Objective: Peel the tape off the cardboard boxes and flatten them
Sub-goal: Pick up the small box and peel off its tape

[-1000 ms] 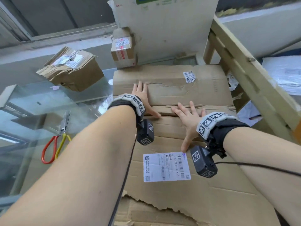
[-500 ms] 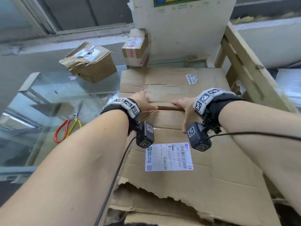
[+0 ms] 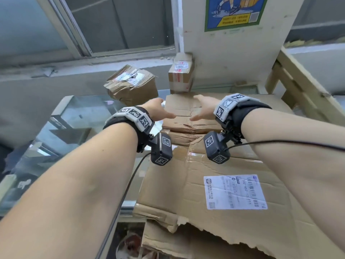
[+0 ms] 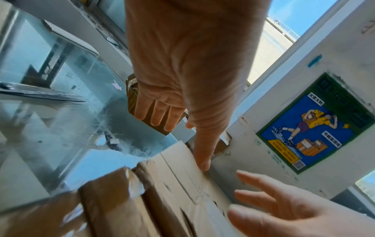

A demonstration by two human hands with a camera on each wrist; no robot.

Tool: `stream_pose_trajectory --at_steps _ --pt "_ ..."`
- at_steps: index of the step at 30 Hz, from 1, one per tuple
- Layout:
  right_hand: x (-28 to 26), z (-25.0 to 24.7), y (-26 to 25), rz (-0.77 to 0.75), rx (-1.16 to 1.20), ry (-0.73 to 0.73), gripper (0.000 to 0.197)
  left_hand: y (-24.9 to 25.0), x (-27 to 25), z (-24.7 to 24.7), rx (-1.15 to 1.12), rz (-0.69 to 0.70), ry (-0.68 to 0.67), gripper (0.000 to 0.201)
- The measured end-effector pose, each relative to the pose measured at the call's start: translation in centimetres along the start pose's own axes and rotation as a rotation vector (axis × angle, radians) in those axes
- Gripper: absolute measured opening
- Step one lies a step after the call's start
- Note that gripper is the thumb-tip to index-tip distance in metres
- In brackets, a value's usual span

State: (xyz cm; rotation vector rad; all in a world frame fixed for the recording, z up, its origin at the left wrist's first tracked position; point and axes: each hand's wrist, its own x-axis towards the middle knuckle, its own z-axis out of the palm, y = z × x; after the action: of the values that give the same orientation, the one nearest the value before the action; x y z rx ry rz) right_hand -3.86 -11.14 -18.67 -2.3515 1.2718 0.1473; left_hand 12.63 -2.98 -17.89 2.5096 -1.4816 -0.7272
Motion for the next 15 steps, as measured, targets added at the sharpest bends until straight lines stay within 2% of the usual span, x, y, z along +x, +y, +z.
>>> stream_pose_trajectory --at_steps 3,6,15 --pt "2.6 0.0 -1.5 0.031 0.018 0.131 0.094 -1.3 1.9 -1.0 -0.039 0.029 0.004 0.084" --pt "5.4 0.1 -2.9 0.053 0.041 0.236 0.087 -2.5 4.0 -1.8 -0.087 0.062 0.003 0.079" --pt "13.5 0.5 -6.5 0.061 -0.054 0.397 0.068 -5.8 8.8 -2.5 -0.177 0.117 0.010 0.068"
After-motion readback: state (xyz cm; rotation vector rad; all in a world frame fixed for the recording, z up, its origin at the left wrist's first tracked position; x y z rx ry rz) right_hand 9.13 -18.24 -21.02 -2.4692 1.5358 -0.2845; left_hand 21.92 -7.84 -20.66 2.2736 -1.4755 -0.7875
